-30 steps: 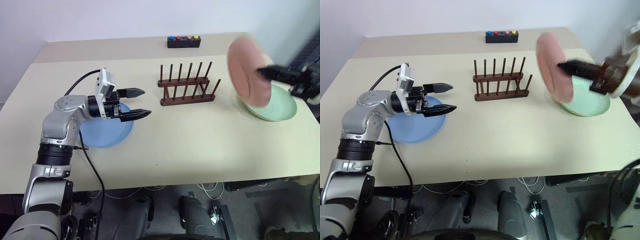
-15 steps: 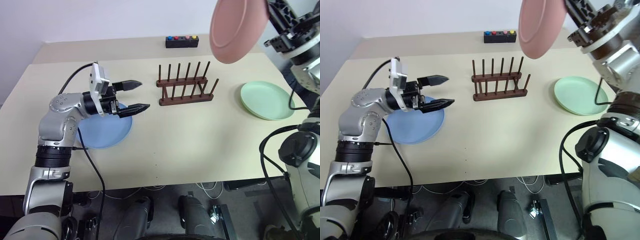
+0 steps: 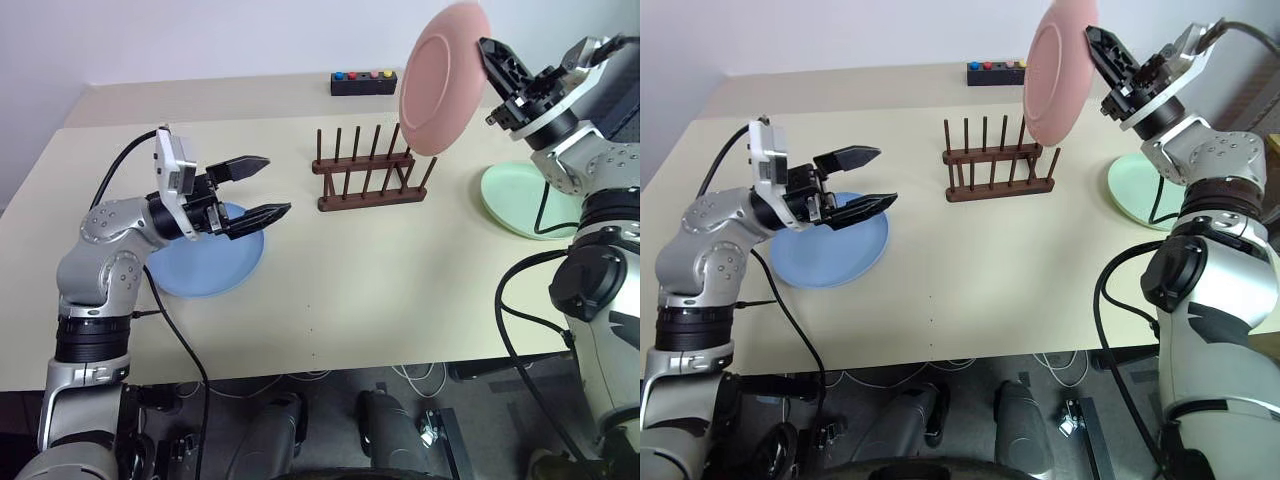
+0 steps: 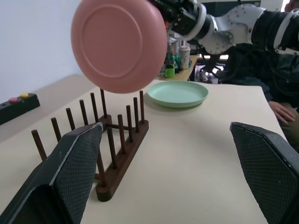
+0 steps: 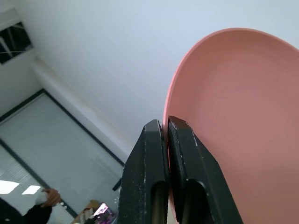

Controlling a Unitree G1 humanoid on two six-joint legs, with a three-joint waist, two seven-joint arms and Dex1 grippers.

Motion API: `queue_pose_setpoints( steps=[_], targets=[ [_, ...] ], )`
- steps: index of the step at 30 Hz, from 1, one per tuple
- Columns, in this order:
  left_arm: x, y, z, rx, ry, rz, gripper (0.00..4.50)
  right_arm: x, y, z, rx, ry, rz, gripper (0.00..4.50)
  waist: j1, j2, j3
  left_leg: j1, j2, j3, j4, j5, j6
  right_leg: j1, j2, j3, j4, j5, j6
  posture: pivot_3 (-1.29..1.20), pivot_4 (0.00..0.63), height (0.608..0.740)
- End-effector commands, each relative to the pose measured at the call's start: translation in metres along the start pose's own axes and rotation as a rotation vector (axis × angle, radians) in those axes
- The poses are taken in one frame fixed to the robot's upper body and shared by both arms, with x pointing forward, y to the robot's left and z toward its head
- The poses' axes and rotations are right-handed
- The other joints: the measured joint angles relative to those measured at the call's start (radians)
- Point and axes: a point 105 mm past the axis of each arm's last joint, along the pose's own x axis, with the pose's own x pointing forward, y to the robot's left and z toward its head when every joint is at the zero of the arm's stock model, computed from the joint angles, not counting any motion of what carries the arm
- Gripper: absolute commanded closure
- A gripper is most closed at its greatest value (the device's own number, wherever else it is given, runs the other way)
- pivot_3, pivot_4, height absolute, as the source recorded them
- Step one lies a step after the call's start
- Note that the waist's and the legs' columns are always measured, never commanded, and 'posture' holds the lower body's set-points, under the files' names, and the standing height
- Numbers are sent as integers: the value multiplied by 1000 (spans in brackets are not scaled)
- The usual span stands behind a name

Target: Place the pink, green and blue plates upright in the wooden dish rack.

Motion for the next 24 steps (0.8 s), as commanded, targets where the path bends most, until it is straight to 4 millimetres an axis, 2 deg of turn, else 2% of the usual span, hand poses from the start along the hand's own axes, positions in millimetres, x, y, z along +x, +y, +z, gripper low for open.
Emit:
queue_pose_setpoints(
  steps=[1, 11, 15, 20, 23, 24],
  targets=[
    [-3, -2, 17, 48, -33, -2, 0, 8, 18, 17, -67, -29, 56, 4390, 0, 0, 0, 0, 0, 0, 0, 0, 0, 0, 0, 0, 0, 0, 0, 0, 150, 740],
    [-2, -4, 16, 46, -20, -12, 0, 1, -7, 0, -81, 19, -46, 4390, -2, 0, 0, 0, 0, 0, 0, 0, 0, 0, 0, 0, 0, 0, 0, 0, 150, 740],
    [-1, -5, 17, 42, -18, -17, 0, 0, -24, -22, -136, 113, -106, 4390, -4, 0, 0, 0, 0, 0, 0, 0, -1, 0, 1, 0, 0, 0, 0, 0, 150, 740],
    [1, -6, 17, 41, -15, -24, 0, 5, -30, -39, -163, 179, -101, 4390, -5, 0, 0, 0, 1, 0, 0, 0, -1, 0, 1, 0, 1, 0, 0, 0, 150, 740],
    [1, -6, 17, 47, -14, -18, 0, 6, -29, -40, -139, 178, -90, 3533, -4, 0, 0, 0, 1, 0, 0, 0, -1, 0, 1, 0, 1, 0, 0, 0, 150, 740],
    [0, -6, 17, 48, -13, -15, 0, 6, -28, -41, -136, 182, -86, 3038, -3, 0, 0, 0, 1, 0, 0, 0, -1, 0, 1, 0, 1, 0, 0, 0, 150, 740]
  ],
)
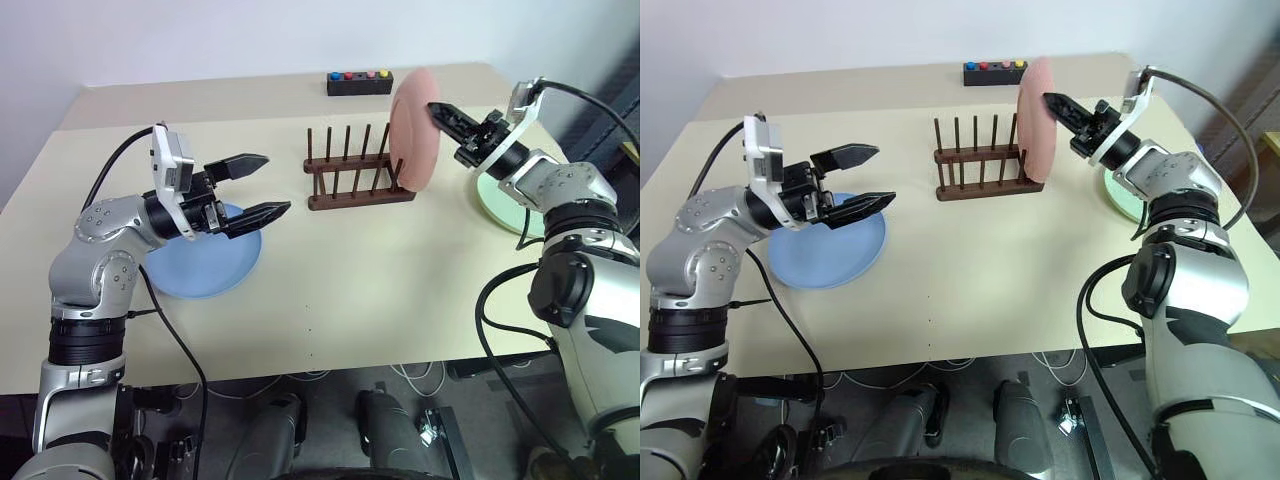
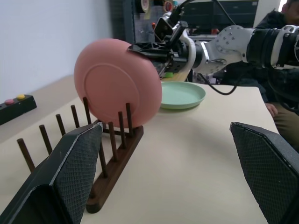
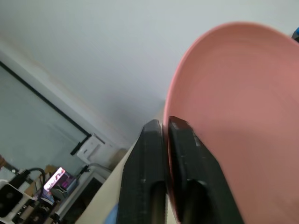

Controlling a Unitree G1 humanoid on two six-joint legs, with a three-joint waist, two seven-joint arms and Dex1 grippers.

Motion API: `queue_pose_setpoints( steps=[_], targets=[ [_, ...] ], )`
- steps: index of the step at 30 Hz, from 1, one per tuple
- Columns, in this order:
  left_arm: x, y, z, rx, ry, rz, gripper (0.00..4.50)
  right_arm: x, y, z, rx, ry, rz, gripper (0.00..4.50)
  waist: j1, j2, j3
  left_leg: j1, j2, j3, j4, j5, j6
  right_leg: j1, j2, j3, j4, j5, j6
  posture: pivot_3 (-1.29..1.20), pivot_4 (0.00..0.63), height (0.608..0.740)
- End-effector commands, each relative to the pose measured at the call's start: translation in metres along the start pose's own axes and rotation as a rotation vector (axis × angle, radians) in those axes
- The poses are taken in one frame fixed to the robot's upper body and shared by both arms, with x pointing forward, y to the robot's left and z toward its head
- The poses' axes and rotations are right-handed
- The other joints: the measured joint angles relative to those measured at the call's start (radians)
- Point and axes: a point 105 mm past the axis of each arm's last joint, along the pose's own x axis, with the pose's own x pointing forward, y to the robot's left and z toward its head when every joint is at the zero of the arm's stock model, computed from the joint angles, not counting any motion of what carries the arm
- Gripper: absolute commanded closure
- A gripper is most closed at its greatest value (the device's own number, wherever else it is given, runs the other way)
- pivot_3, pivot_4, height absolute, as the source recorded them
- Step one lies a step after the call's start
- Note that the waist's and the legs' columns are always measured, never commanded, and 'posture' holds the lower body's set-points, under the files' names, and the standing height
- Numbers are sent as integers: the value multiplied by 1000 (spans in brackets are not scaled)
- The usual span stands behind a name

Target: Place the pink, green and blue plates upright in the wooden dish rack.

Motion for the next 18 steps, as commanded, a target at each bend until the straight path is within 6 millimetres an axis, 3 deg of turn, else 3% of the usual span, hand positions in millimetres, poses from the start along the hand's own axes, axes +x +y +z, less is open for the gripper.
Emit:
queue_pose_setpoints(
  steps=[1, 6, 11, 18],
  targets=[
    [-1, -3, 12, 52, -18, -5, 0, 5, 12, 10, -40, -12, 48, 2561, 0, 0, 0, 0, 0, 0, 0, 0, 0, 0, 0, 0, 0, 0, 0, 0, 150, 740],
    [-1, -3, 12, 51, -15, -3, 0, 4, 10, 15, -88, -14, 18, 48, 1, 0, 0, 0, 0, 0, 0, 0, 0, 0, 0, 0, 0, 0, 0, 0, 150, 740],
    [-1, -4, 12, 51, -12, -3, 0, 4, 5, 31, -203, -84, -59, 48, 0, 0, 0, 0, 0, 0, 0, 0, 0, 0, 0, 0, 0, 0, 0, 0, 150, 740],
    [2, -4, 13, 53, -13, -11, 0, 7, 2, 33, -305, -87, -103, 48, 0, 0, 0, 0, 0, 0, 0, 0, 0, 0, 0, 0, 0, 0, 0, 0, 150, 740]
  ],
)
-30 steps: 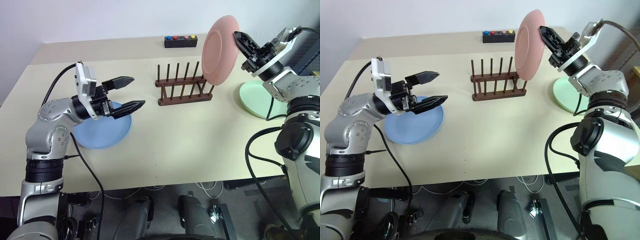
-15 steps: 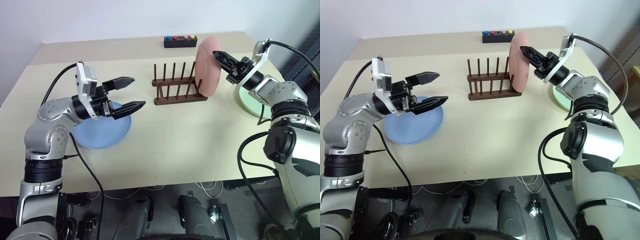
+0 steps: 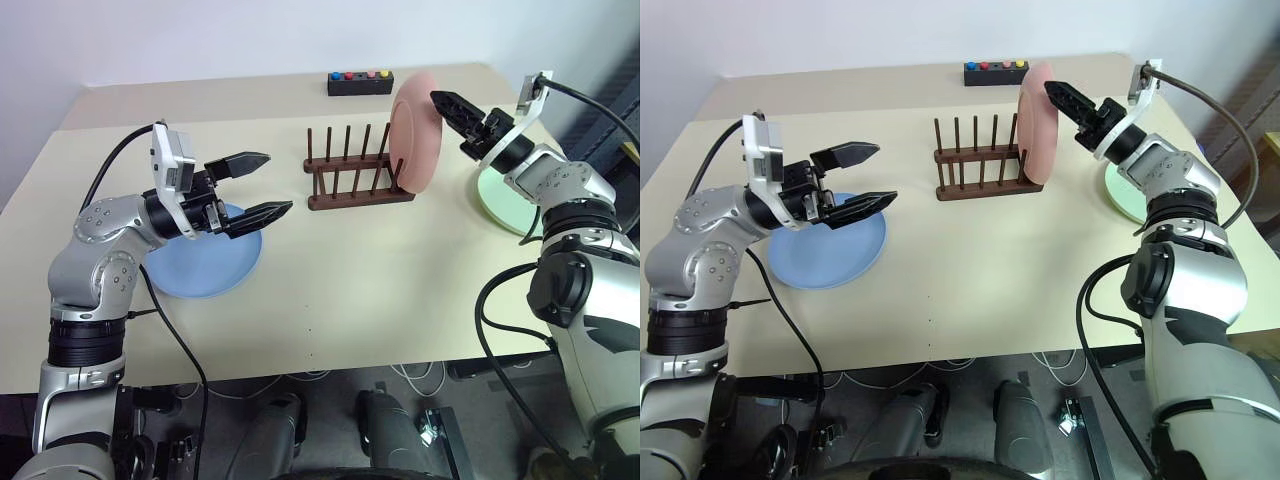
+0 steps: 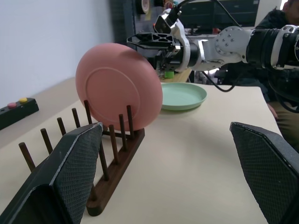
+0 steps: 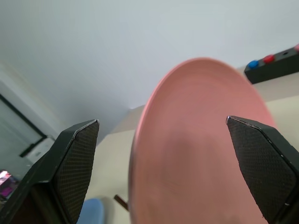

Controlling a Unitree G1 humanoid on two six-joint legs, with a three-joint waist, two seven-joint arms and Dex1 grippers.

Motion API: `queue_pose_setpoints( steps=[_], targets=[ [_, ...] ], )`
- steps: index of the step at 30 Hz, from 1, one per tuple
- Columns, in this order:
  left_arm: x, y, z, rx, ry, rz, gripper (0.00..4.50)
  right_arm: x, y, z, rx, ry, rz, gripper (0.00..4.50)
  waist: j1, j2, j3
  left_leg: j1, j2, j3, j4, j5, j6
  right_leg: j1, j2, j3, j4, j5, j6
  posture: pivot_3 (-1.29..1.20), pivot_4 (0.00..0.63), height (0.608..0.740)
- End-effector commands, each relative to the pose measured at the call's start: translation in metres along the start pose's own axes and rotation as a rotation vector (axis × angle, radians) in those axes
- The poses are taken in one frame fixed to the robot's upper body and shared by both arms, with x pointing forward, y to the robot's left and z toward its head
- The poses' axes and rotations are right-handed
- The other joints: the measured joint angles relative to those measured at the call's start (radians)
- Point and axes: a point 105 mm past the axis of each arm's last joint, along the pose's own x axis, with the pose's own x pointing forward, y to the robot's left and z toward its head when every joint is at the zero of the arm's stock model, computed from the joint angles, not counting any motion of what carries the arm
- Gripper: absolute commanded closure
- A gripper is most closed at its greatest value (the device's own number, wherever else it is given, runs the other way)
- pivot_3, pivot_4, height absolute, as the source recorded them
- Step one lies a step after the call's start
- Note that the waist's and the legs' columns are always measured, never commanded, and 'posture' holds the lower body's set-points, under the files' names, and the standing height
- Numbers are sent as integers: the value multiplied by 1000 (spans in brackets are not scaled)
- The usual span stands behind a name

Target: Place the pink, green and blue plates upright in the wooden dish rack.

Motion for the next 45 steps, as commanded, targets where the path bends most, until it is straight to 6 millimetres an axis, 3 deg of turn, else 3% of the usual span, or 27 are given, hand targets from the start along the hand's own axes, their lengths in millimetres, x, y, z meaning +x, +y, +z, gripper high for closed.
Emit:
queue_pose_setpoints(
  steps=[1, 9, 18, 32, 39, 42, 45],
  targets=[
    [1, -2, 10, 38, -12, -17, 0, 8, 10, 19, -103, -47, 13, 48, 0, 0, 0, 0, 0, 0, 0, 0, 0, 0, 0, 0, 0, 0, 0, 0, 150, 740],
    [2, -2, 10, 38, -10, -16, 0, 0, 11, 36, -241, -80, 10, 48, 0, 0, 0, 0, 0, 0, 0, 0, 0, 0, 0, 0, 0, 0, 0, 0, 150, 740],
    [4, -1, 9, 40, -12, -20, 0, 5, 3, 7, -513, 102, -27, 48, -1, 0, 0, 0, 0, 0, 0, 2, -4, 0, 0, 0, 0, 0, 0, 0, 150, 740],
    [1, -2, 9, 40, -3, -13, 0, 5, 3, 18, -520, 40, -44, 48, -1, 0, 0, 0, 0, 0, 0, 3, -5, 0, 0, 0, 0, 0, 0, 0, 150, 740],
    [1, -2, 9, 34, -5, -17, 0, -15, 19, 67, -327, -209, 55, 48, 2, 0, 0, 0, 0, 0, 0, 3, -4, 0, 0, 0, 0, 0, 0, 0, 150, 740],
    [2, -2, 7, 32, -3, -19, 0, -24, 9, 77, -449, -232, -64, 48, 2, 0, 0, 0, 0, 0, 0, 1, -2, 0, 0, 0, 0, 0, 0, 0, 150, 740],
    [5, -5, 5, 34, 10, -26, 0, -31, -13, 66, -676, -112, -247, 48, 0, 0, 0, 0, 0, 0, 0, 0, -1, 0, 0, 0, 0, 0, 0, 0, 150, 740]
  ],
)
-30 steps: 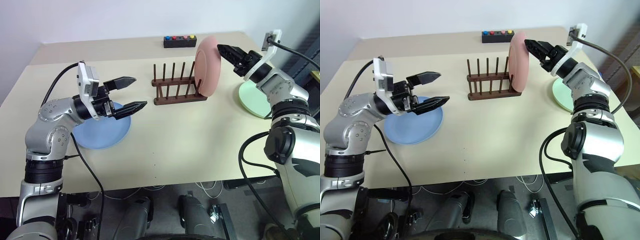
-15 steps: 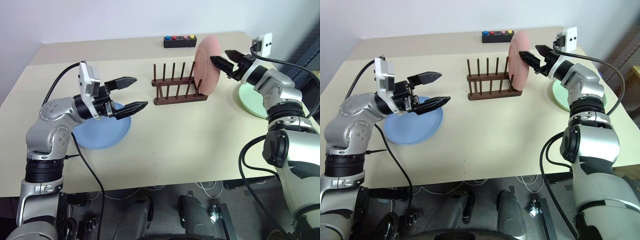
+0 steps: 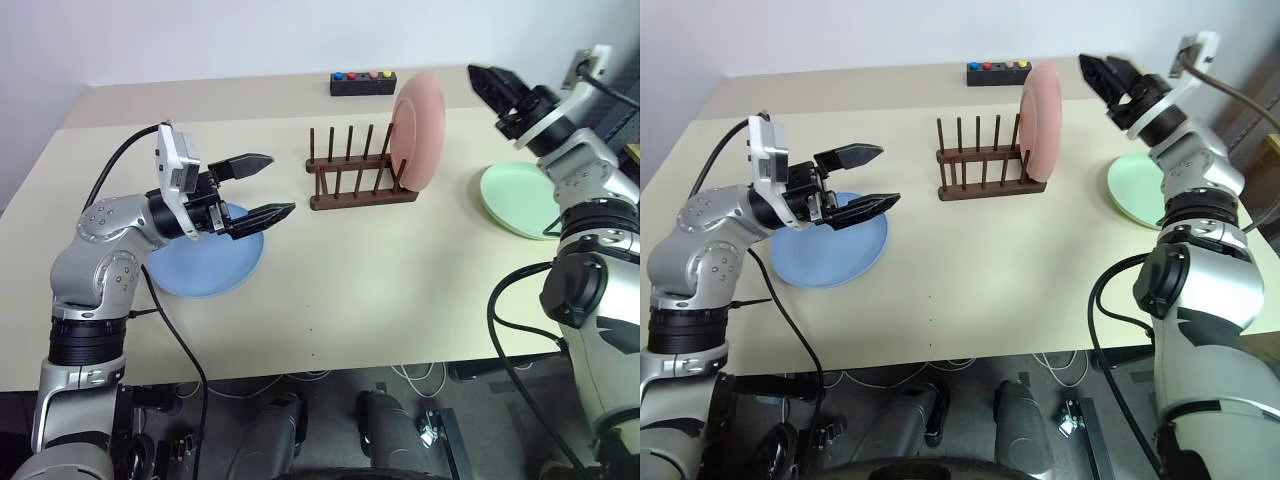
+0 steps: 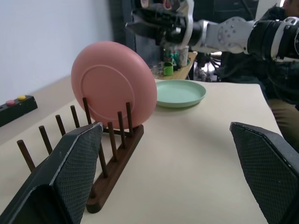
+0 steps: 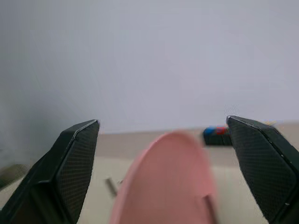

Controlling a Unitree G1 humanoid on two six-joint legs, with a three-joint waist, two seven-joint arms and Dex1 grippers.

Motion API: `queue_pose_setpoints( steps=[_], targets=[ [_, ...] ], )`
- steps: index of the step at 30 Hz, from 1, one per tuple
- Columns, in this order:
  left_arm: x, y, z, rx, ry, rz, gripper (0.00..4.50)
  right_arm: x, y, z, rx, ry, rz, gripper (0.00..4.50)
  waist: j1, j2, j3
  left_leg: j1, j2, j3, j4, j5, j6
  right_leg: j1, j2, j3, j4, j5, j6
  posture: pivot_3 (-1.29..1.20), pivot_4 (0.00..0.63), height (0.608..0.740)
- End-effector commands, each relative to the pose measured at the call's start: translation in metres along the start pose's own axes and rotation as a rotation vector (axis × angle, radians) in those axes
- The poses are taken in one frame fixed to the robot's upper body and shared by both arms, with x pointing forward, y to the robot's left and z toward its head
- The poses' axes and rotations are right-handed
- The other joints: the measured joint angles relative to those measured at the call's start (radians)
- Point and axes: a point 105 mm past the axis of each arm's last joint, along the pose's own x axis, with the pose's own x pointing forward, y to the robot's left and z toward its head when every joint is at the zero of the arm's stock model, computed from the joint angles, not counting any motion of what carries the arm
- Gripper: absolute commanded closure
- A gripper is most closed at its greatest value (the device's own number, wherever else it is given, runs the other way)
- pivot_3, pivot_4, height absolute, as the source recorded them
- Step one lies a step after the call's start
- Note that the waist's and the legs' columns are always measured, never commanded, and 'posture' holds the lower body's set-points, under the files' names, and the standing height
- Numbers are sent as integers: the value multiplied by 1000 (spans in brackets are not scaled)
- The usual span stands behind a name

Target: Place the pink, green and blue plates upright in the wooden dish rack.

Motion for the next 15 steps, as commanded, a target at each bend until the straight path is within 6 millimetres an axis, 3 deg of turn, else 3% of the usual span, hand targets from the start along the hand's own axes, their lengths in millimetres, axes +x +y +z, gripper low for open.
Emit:
queue_pose_setpoints(
  steps=[1, 7, 11, 15],
  targets=[
    [3, -6, 5, 32, 4, -30, 0, -10, -20, -2, -265, 111, -148, 48, 0, 0, 0, 0, 0, 0, 0, 0, 0, 0, 0, 0, 0, 0, 0, 0, 150, 740],
    [8, -23, -2, -8, 13, -104, 0, -57, -66, -29, -393, 425, -365, 48, 3, 0, 0, 0, 0, 1, 0, 3, -4, 0, 0, 1, 0, 0, 0, 0, 150, 740],
    [15, -25, -2, -20, -15, -128, 0, -77, -70, -56, -320, 613, -352, 48, 0, 0, 0, 0, 0, 1, 0, 2, -4, 0, 0, 1, 0, 0, 0, 0, 150, 740],
    [20, -24, -2, -22, -21, -138, 0, -84, -59, -82, -191, 727, -280, 48, -7, 0, 0, 2, 1, 2, 0, 1, -2, 1, 1, 2, 0, 0, -1, 0, 150, 740]
  ],
)
